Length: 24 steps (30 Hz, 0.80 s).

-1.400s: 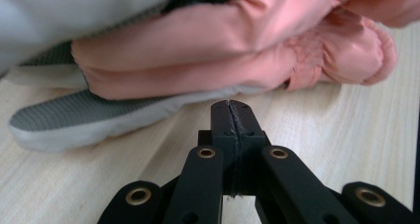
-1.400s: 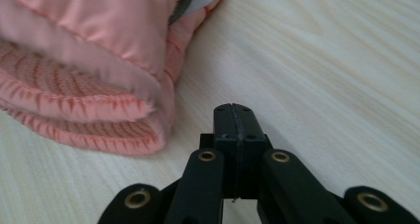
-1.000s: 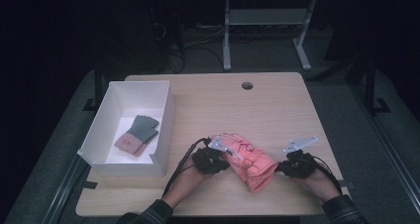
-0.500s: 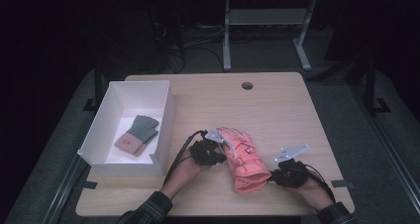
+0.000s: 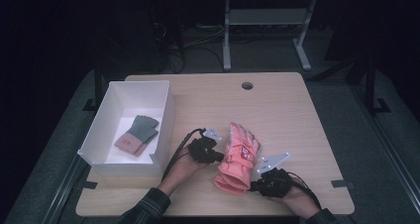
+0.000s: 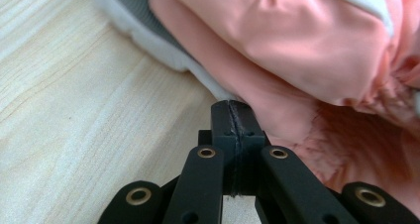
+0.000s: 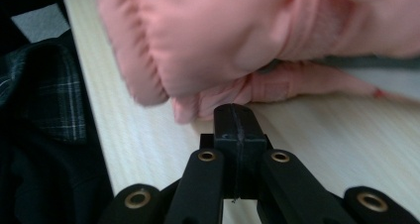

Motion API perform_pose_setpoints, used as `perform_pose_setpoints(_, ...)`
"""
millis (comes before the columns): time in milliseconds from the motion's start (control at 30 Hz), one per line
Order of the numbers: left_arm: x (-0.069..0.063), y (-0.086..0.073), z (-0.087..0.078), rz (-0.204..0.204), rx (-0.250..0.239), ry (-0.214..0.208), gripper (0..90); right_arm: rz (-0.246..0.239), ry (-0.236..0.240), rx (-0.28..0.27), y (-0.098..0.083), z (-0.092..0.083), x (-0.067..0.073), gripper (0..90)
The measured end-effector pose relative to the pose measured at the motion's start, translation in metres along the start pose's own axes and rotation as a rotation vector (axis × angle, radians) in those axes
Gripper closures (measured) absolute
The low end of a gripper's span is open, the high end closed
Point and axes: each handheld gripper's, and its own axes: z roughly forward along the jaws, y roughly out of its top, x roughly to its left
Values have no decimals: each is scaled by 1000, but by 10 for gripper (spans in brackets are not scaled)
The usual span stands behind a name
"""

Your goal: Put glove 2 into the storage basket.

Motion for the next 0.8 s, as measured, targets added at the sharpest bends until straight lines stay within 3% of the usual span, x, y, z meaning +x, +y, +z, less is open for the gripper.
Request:
perform_pose_setpoints(267,-2,0,0,-3,8,5,898,-40,34,-3,9,10,12,900)
perform_pose_setpoints(333,0,-1,-2,0,3,12,897,-34,17,-10,8,5,9,892)
perform_pose_setpoints(400,0,-2,-6,-23,-3,26,897,-5,6,-16,6,-3,4,887)
perform_pose_setpoints(567,3,-9,-22,-34,-6,44,897,46,-57,-81,-1,-30,-10,900)
perform_pose_setpoints(700,1,-16,-32,-57,-10,52,896,22,-99,-144,5,-46,-16,900)
perform_pose_setpoints(800,1,-19,-35,-70,-17,50,896,32,-129,-201,15,-50,-18,900)
